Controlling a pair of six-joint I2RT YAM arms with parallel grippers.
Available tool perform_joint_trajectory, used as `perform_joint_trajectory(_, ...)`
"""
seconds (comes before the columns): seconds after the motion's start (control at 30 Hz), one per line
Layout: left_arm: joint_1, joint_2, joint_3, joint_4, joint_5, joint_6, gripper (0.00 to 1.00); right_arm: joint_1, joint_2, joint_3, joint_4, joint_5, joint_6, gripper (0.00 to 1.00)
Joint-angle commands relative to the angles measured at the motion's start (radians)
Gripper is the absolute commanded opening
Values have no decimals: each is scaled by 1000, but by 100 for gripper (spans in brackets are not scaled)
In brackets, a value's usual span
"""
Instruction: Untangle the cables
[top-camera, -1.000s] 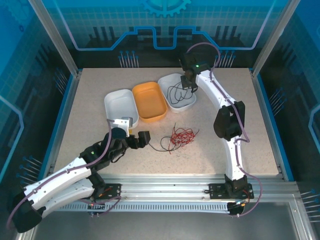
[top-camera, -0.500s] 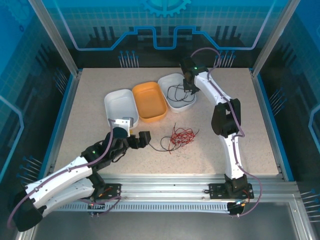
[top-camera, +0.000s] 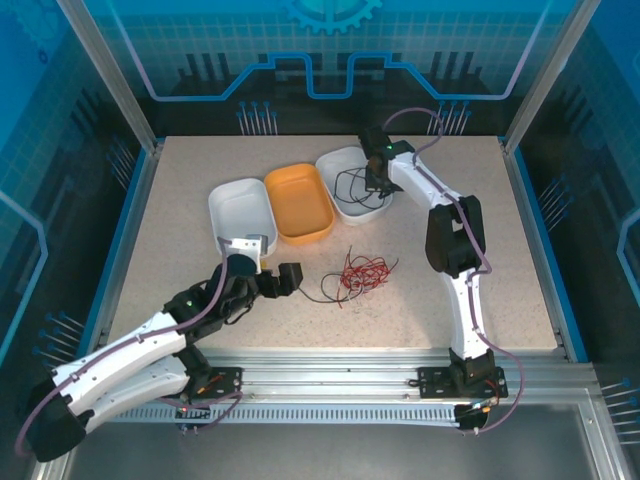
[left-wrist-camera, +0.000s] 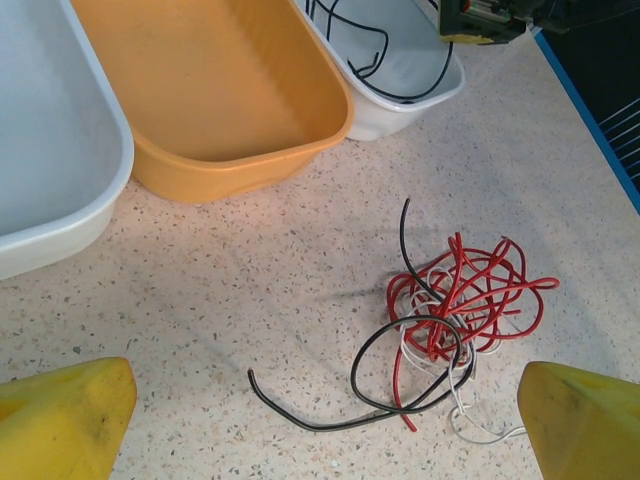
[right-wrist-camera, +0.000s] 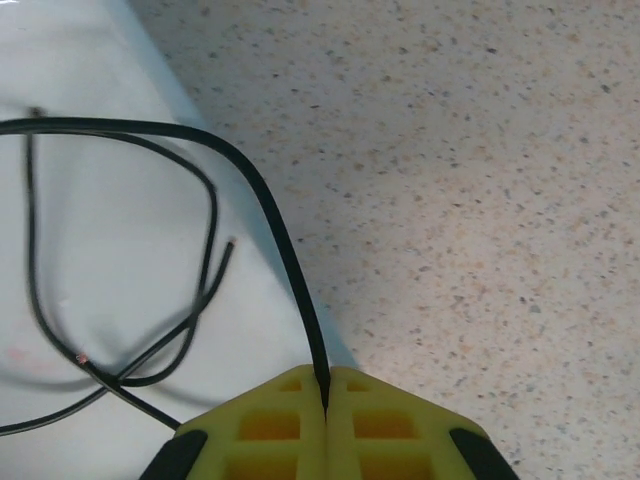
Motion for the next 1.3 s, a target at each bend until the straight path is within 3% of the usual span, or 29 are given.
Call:
perform_joint_trajectory(0.0, 6, 15, 13, 27, 29, 2, 99, 26, -38, -4, 36, -22, 27, 5)
perform_joint_trajectory(0.37, 6, 23, 14, 33, 37, 0, 99, 49, -44, 21, 57, -45, -28, 27)
perform_joint_trajectory(0.7, 6, 19, 8, 38, 33, -2, 99, 59, -180, -72, 88, -90, -113, 35)
perform_joint_trajectory(0.77, 6, 20, 8, 40, 35, -3, 99, 69, -234, -128, 106, -94, -139, 40)
perform_joint_trajectory(0.87, 7, 31, 10, 48, 57, -3, 99, 86, -334, -245, 138, -90, -156, 59)
perform_joint_trajectory(0.9, 7, 38, 11, 53, 69, -4, 99, 92, -378, -297, 154, -87, -156, 72)
perform_joint_trajectory(0.93, 7, 49, 14, 60, 84, 1, 99, 99, -423, -353, 175, -83, -154, 97)
perform_joint_trajectory(1.27, 23, 282, 165, -15, 288, 271, 99, 118, -876, -860, 340, -159, -63, 100)
